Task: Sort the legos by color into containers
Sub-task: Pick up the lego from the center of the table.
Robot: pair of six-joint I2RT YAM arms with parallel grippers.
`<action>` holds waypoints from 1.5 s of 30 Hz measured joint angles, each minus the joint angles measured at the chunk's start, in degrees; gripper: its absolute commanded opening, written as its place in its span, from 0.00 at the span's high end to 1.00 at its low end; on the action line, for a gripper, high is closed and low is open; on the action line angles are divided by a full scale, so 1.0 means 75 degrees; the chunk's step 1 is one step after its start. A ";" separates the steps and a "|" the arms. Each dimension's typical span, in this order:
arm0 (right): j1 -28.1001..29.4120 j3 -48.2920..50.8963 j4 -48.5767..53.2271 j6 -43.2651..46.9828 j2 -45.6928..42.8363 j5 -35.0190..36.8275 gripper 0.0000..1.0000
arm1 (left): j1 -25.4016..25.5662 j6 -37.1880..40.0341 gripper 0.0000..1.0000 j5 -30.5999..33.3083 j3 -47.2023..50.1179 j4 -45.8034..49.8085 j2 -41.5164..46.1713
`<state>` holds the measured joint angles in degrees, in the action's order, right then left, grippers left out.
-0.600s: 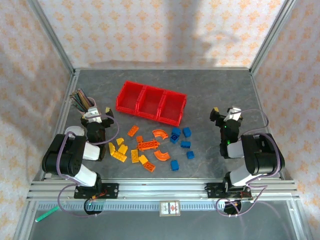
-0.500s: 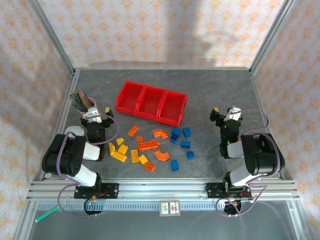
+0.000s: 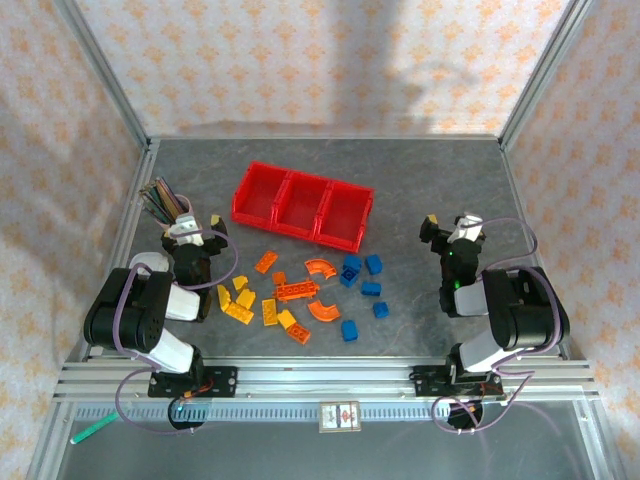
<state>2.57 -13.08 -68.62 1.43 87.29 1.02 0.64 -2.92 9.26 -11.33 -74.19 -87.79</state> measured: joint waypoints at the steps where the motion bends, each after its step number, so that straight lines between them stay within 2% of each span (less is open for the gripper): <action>1: 0.0000 0.0000 0.0000 -0.0003 0.0000 0.0000 0.00 | 0.0000 0.0000 0.01 0.0000 0.0000 0.0000 0.0000; 29: 0.0000 0.0000 0.0003 -0.0003 -0.0003 0.0000 0.00 | 0.0000 -0.0015 0.01 0.0152 0.0044 -0.0064 0.0055; 38: 0.0000 0.0000 0.0321 -0.0017 -0.0697 0.0070 0.00 | 0.0000 -0.0026 0.00 0.0347 0.0038 0.0533 0.1227; 45: 0.0000 -0.0434 0.1851 -0.0396 -0.1679 0.0248 0.00 | 0.0000 -0.0289 0.00 0.0268 -0.0376 0.1827 0.2165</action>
<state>2.57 -16.34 -54.74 -1.54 74.70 2.87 0.64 -5.08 11.27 -14.15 -60.49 -71.55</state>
